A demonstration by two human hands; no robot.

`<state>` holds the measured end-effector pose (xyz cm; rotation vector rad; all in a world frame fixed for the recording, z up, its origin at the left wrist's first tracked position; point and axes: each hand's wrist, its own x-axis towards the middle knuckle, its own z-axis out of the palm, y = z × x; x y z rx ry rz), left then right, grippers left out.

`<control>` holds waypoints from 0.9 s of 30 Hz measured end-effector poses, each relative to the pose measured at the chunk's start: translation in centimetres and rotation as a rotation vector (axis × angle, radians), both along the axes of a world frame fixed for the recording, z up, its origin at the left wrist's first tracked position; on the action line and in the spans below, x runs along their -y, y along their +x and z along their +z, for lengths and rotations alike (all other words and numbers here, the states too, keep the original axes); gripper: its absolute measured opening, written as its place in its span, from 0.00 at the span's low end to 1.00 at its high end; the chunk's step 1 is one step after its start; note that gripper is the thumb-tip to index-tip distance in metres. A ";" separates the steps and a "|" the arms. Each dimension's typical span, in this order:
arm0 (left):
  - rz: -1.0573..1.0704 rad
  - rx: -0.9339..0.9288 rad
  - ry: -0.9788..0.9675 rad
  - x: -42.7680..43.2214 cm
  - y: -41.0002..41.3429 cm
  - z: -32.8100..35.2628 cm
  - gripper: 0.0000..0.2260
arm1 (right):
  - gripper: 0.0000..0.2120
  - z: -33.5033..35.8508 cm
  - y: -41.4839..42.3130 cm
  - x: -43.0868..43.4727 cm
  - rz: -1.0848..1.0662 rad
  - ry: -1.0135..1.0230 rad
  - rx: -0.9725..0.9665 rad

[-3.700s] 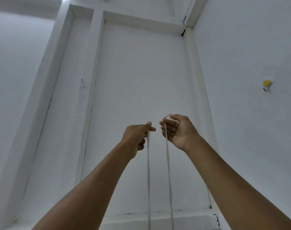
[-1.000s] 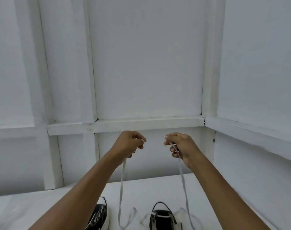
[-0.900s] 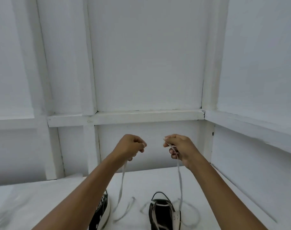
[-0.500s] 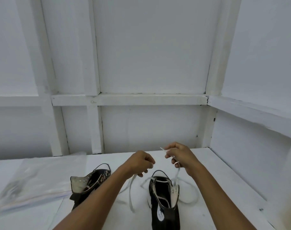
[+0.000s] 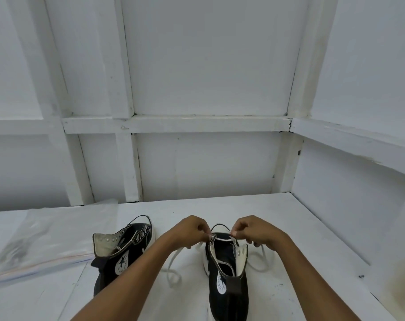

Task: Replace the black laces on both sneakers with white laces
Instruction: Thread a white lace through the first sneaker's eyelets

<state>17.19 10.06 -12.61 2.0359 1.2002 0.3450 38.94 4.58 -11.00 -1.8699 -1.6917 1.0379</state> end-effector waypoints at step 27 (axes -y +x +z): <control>0.002 0.000 -0.121 -1.4 -0.1 0.1 0.06 | 0.09 -1.2 3.7 -0.7 0.180 0.258 0.210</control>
